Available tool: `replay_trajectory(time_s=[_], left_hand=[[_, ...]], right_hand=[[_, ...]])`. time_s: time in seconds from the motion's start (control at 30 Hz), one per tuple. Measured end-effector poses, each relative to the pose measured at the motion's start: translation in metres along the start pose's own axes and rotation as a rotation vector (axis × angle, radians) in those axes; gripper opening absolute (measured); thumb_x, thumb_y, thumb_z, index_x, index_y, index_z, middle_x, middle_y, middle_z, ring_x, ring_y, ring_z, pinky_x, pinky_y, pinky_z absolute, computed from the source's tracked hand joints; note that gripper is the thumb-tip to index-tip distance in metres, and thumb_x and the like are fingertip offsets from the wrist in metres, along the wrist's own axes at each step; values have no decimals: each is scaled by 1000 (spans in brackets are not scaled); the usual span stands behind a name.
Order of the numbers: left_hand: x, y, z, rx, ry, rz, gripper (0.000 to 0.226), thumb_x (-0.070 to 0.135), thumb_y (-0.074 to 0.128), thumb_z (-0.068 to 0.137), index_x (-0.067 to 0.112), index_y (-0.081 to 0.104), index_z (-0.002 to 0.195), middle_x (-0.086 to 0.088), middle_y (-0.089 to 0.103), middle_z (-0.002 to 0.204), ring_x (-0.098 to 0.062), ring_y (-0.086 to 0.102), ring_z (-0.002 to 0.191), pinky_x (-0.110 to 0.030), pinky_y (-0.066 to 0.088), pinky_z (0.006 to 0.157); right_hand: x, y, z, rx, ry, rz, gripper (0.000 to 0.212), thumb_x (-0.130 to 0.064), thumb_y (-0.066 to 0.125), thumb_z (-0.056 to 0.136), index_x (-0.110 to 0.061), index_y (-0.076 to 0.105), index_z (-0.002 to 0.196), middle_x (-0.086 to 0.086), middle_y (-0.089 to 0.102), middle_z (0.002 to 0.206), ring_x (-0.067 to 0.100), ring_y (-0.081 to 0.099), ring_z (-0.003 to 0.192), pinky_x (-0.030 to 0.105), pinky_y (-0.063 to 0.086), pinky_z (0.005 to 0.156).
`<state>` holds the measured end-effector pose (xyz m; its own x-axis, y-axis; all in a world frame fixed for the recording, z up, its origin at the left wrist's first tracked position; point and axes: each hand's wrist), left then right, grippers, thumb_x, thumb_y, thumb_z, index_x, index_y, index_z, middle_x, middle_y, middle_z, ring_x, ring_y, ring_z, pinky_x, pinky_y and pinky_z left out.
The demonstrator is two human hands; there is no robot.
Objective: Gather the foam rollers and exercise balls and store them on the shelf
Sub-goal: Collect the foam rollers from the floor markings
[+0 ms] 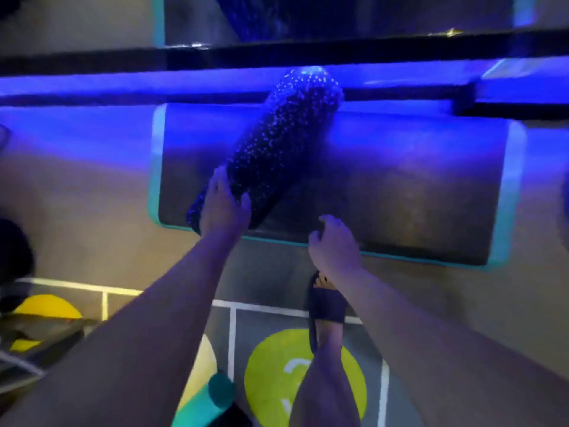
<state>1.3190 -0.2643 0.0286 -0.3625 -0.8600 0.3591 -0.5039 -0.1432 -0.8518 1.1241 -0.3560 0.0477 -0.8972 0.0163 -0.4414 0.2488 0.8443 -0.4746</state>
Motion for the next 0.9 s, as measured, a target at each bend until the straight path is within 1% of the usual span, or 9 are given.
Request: replay_trajectory(time_s=[0.13,0.23,0.33,0.47,0.6,0.67,0.73,0.8,0.9], left_hand=[[-7,17,65,-85,-99,151,134,74,73,71,11,-4,161,-18,3,169,-39,3,156,-62,7,121],[-6,24,72,-245,-170,291,158,76,86,44,22,-5,161,-17,18,163,-42,21,149,-68,21,114],[-10,27,60,-257,-135,292,149,76,87,39,17,18,157,-17,34,151,-42,37,138,-59,38,109],[-9,27,-12,-574,-213,-313,115,73,91,38,22,55,134,3,70,123,-15,68,111,-40,54,101],[45,10,-114,-794,-289,-659,100,51,98,49,23,53,133,3,73,119,-16,72,107,-44,56,100],[80,4,-155,-888,-265,-715,89,50,96,58,26,55,134,2,74,121,-23,71,111,-44,56,99],[118,-1,-195,-933,-189,-708,79,39,93,68,25,55,135,1,72,124,-24,68,117,-30,58,91],[172,-10,-246,-975,-63,-630,77,37,87,77,31,47,143,8,66,132,-10,65,121,-18,54,91],[250,-21,-332,-1108,146,-511,52,16,69,95,31,42,137,17,63,122,11,67,99,-5,49,78]], right_hand=[[4,29,36,-43,130,180,54,-33,56,102,-6,45,147,12,54,145,27,50,135,28,35,105],[34,41,44,-47,332,330,61,-44,59,99,-12,44,149,7,56,143,25,53,132,25,39,95],[55,43,33,-8,454,392,59,-50,58,97,-15,50,144,10,64,123,26,61,115,30,43,90],[59,25,3,23,444,535,72,-73,53,89,-21,58,138,1,66,131,22,60,124,36,43,110],[59,-11,-70,-94,382,988,73,-82,50,83,-27,67,129,-6,74,119,14,70,110,24,58,86],[87,-23,-110,-46,420,1117,81,-85,59,75,-27,65,131,-1,73,124,21,68,117,38,54,98],[127,-37,-157,28,422,1154,87,-89,63,68,-31,63,133,-3,72,125,22,68,118,46,48,107],[148,-69,-215,112,434,1233,90,-83,71,67,-25,61,135,0,73,124,23,69,115,44,51,104],[190,-117,-315,322,457,1425,79,-65,81,69,-22,58,131,2,74,119,15,74,101,33,61,86]])
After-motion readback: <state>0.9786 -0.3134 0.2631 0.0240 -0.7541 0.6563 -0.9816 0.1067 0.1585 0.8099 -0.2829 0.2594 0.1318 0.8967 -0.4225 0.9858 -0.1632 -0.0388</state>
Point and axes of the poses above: each hand's wrist, its own z-axis towards the middle knuckle, its own y-axis out of the palm, x = y × z
